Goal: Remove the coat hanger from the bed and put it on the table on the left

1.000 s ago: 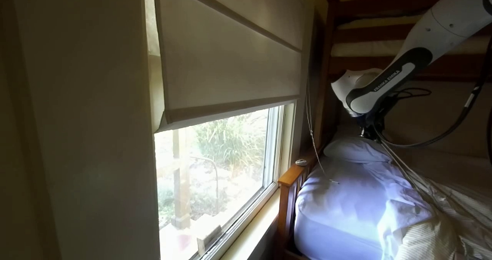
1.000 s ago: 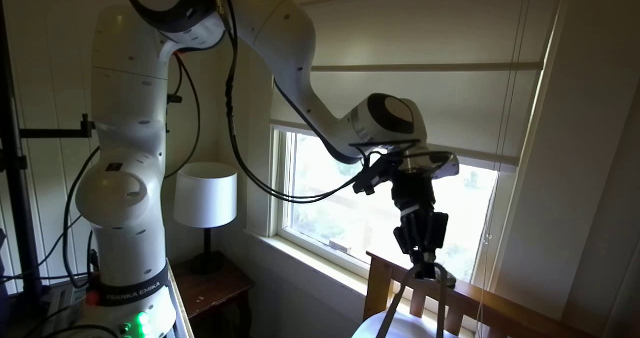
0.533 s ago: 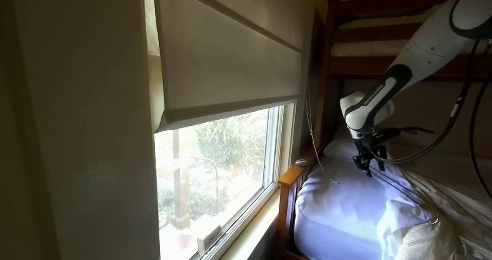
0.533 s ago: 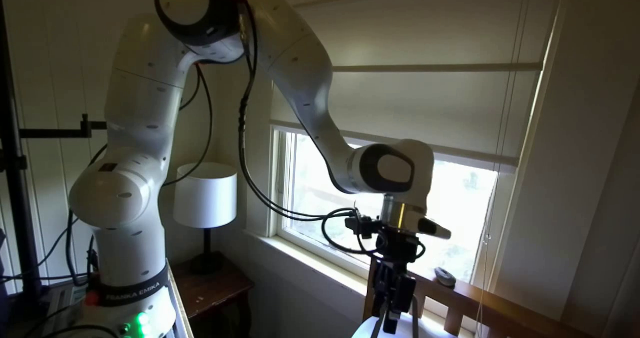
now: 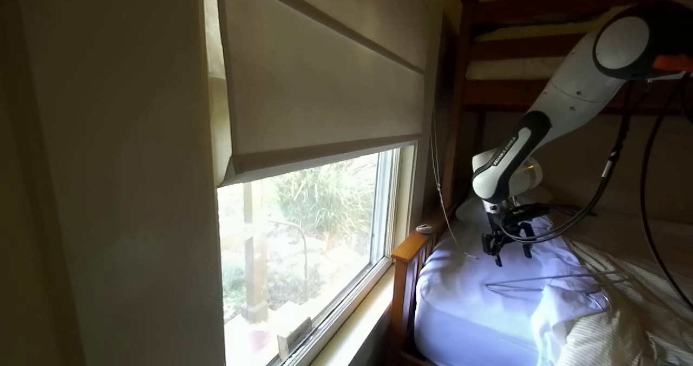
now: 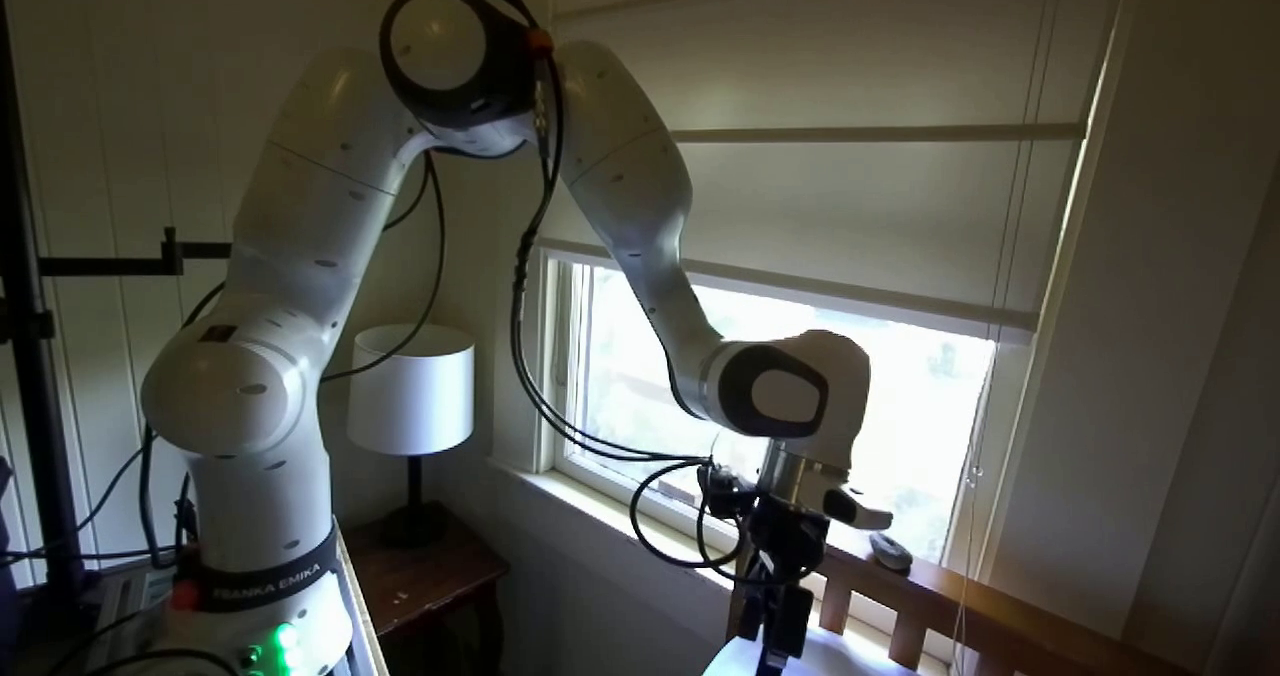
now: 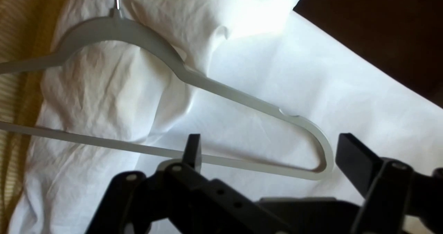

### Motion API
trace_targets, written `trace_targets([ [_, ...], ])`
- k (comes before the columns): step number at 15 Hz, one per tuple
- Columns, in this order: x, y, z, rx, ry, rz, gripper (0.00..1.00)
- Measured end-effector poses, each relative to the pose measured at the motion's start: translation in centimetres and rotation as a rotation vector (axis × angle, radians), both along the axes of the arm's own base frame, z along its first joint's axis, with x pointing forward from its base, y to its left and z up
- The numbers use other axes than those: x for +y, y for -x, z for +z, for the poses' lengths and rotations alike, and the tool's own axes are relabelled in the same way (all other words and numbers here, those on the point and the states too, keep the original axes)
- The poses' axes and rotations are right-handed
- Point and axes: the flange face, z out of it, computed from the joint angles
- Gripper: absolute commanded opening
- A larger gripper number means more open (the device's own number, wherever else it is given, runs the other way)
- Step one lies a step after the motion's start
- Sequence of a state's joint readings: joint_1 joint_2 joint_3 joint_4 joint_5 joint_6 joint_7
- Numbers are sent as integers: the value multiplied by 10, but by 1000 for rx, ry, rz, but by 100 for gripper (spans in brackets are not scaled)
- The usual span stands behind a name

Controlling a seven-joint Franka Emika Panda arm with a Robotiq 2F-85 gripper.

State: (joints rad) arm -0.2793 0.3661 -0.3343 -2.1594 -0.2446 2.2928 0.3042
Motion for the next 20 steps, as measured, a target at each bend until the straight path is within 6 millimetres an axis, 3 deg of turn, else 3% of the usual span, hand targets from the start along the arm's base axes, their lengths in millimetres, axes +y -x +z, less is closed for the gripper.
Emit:
trace_targets([
  [5,17,-18,3,3,103,58,100],
  [11,18,-16,1,21,121,69,100],
  [16,46,-23,-24,24,156,243,100],
  [20,57,-17,-57,48,145,351,100],
])
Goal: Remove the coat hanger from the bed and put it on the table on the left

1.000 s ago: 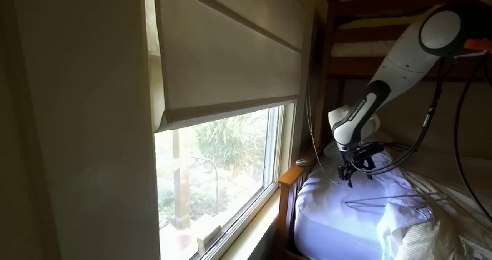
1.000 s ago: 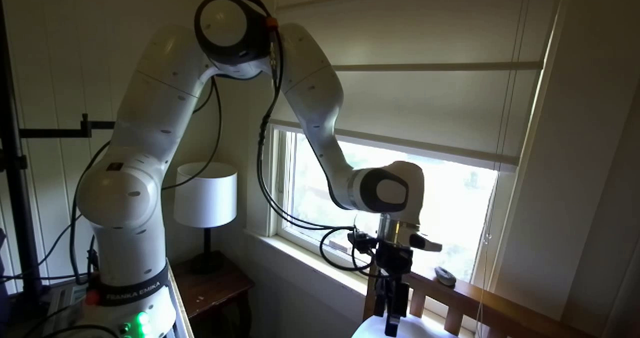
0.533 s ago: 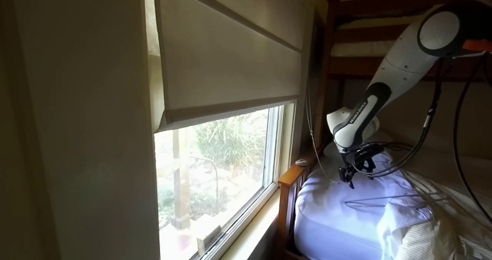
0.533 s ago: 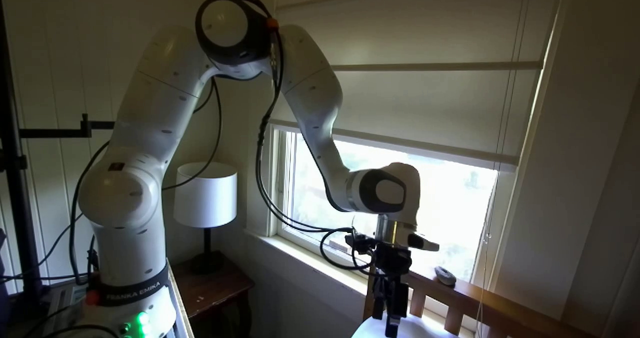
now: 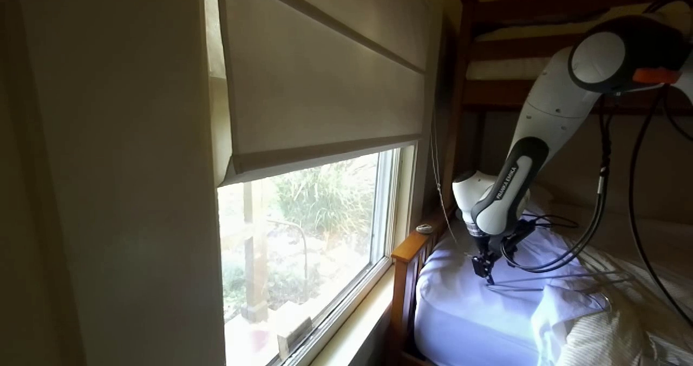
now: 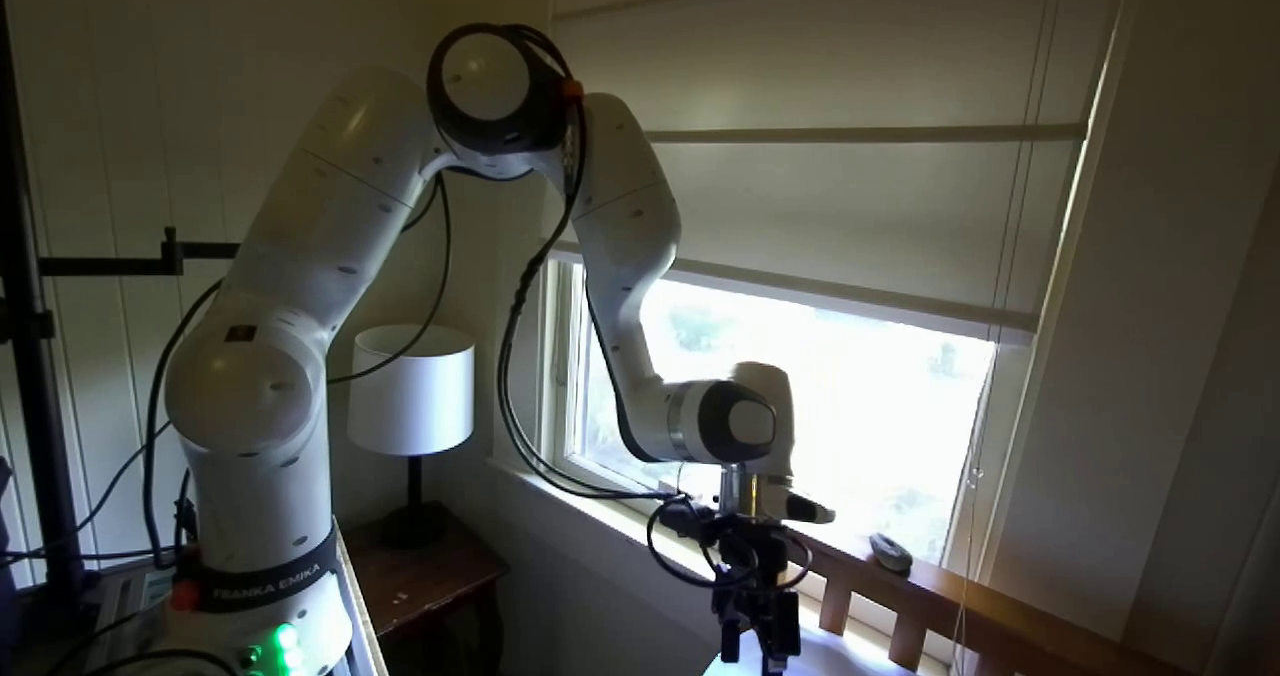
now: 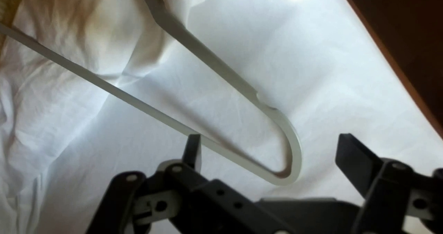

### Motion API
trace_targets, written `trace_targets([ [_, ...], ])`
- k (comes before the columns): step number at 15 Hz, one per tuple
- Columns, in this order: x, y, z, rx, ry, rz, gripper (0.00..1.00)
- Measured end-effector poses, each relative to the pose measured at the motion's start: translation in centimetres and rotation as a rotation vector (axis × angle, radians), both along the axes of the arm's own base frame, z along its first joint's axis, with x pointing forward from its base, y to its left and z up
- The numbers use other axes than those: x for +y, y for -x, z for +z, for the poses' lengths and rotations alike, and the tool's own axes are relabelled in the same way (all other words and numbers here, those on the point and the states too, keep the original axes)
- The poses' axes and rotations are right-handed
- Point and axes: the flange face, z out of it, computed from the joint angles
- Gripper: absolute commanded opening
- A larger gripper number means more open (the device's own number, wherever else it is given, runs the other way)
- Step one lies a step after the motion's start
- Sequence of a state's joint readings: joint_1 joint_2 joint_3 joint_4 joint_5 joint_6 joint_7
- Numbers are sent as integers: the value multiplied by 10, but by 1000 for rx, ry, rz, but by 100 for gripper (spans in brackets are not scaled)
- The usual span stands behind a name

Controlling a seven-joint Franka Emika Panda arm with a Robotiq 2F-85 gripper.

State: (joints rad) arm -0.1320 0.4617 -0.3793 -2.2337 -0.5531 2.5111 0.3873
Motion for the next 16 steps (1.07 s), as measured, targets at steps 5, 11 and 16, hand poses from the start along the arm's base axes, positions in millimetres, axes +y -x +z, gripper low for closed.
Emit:
trace_targets([
  [5,-20,27,-24,41,-1,1,100],
  [11,-18,26,-24,106,75,112,100],
  [16,-12,29,-40,168,91,202,100],
])
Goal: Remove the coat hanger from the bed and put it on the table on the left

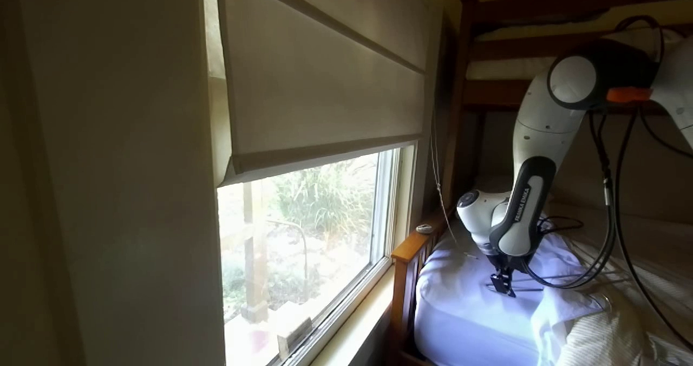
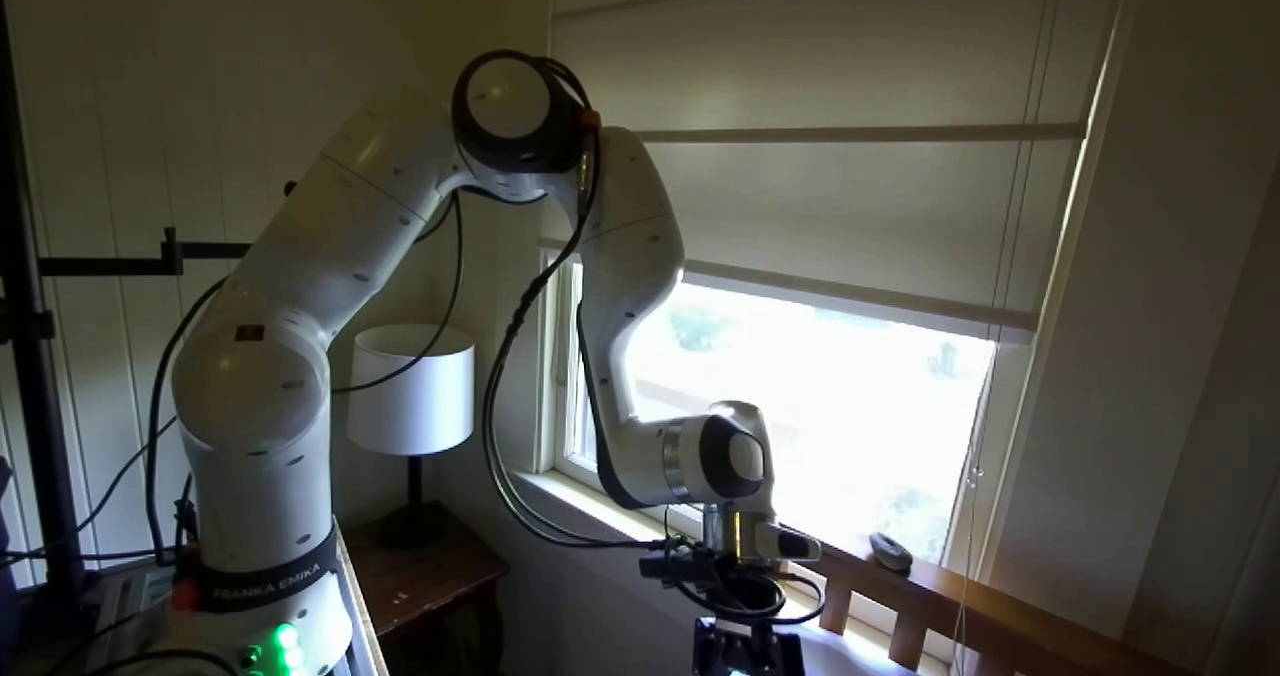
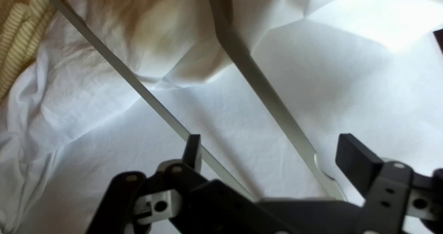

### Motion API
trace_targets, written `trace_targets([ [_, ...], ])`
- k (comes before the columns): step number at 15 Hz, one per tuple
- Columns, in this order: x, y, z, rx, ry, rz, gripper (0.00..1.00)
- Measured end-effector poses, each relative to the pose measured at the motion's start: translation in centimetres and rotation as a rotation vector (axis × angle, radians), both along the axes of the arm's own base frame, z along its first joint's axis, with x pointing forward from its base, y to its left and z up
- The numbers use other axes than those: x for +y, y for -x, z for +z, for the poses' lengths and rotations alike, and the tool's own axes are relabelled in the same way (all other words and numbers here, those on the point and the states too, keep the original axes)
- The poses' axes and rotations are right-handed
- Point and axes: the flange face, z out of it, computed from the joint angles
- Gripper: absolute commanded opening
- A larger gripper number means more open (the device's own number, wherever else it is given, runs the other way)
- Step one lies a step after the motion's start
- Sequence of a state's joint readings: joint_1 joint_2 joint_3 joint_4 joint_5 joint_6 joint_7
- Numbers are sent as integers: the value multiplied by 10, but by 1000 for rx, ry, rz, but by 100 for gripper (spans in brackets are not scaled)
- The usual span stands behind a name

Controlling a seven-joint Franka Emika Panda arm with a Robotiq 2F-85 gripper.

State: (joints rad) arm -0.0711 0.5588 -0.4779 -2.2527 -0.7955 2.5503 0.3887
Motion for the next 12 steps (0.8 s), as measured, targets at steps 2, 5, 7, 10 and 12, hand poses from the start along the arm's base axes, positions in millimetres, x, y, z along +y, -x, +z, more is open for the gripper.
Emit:
trace_targets([
  [2,3,0,-6,23,4,27,100],
  [5,-2,6,-11,46,13,16,66],
  [7,-7,11,-13,55,18,-2,52],
  [10,-13,15,-12,64,31,-27,30],
  [12,-14,15,-11,56,50,-50,18],
])
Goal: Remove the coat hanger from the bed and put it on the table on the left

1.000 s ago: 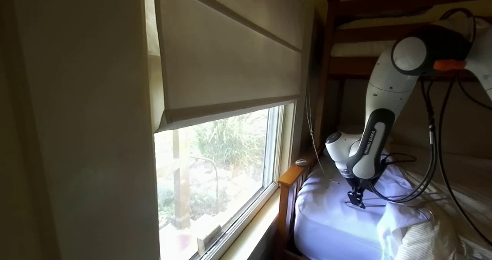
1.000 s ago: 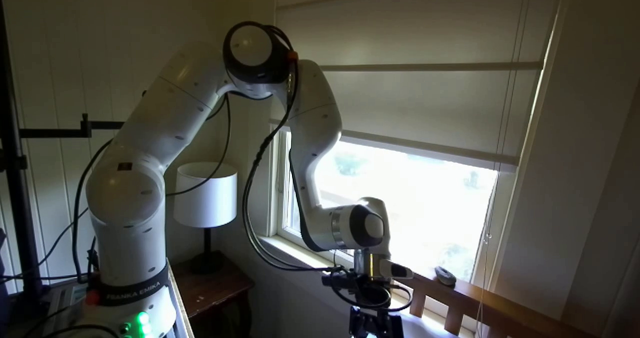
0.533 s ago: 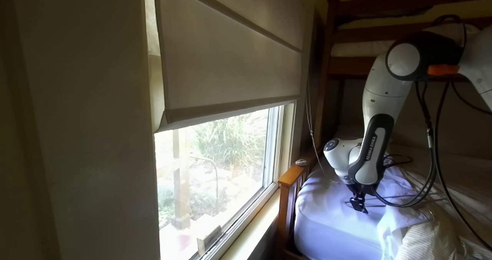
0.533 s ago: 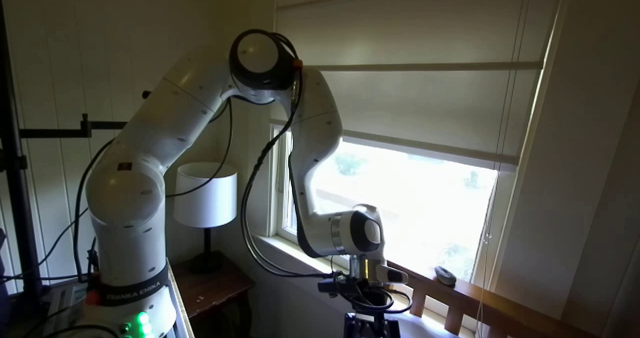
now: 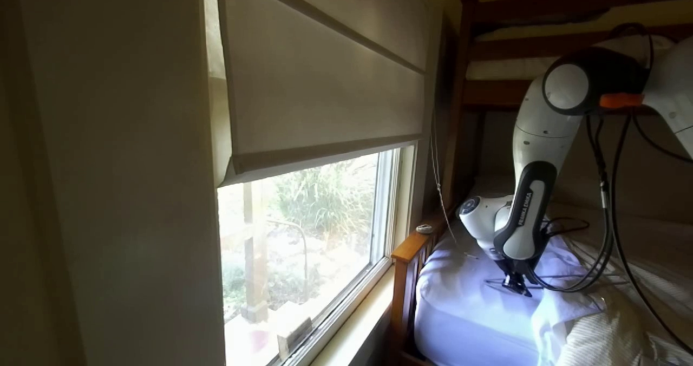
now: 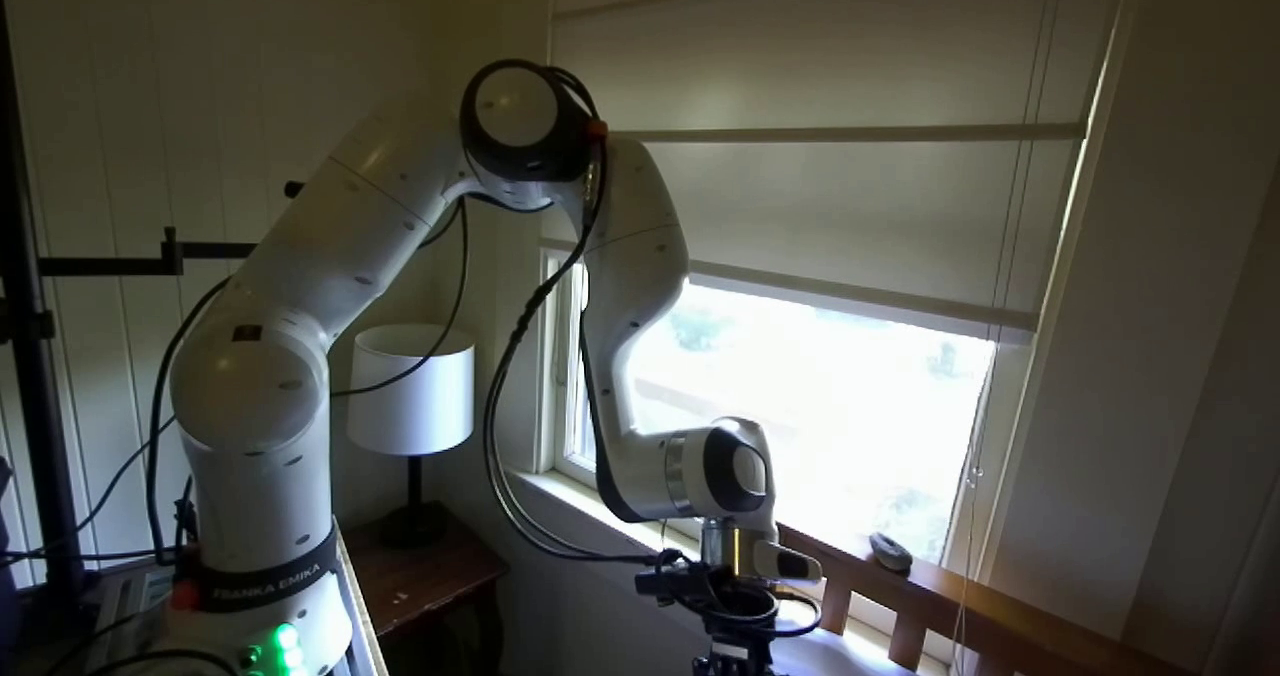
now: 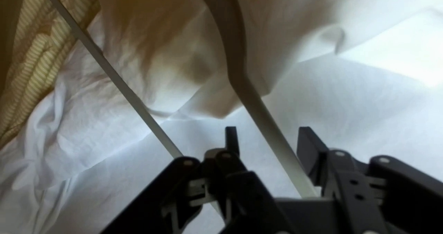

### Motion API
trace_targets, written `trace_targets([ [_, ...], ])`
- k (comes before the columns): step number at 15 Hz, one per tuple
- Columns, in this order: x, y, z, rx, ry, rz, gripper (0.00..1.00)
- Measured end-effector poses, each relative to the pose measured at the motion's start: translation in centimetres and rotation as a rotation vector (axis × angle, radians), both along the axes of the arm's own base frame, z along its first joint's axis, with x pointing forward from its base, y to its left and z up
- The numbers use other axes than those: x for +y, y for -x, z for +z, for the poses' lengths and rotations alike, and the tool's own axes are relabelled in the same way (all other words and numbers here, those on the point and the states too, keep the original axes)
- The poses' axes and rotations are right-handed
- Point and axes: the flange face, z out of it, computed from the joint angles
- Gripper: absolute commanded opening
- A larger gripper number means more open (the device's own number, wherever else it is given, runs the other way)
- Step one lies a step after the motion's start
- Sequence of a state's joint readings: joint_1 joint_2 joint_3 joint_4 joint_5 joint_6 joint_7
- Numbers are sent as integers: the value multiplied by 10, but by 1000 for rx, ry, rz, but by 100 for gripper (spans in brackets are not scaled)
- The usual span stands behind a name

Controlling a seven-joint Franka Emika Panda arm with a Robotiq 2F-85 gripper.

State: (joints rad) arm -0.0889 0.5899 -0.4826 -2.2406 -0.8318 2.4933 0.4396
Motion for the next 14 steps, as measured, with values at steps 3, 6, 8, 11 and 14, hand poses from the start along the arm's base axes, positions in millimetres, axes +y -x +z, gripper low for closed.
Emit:
trace_targets([
  [3,-2,-2,8,-29,55,-37,1],
  [6,-6,-4,24,-54,125,-57,1],
  [8,-7,-5,34,-64,162,-68,0],
  [11,-8,-6,46,-77,207,-85,1],
  [14,-5,-10,67,-109,265,-31,1],
])
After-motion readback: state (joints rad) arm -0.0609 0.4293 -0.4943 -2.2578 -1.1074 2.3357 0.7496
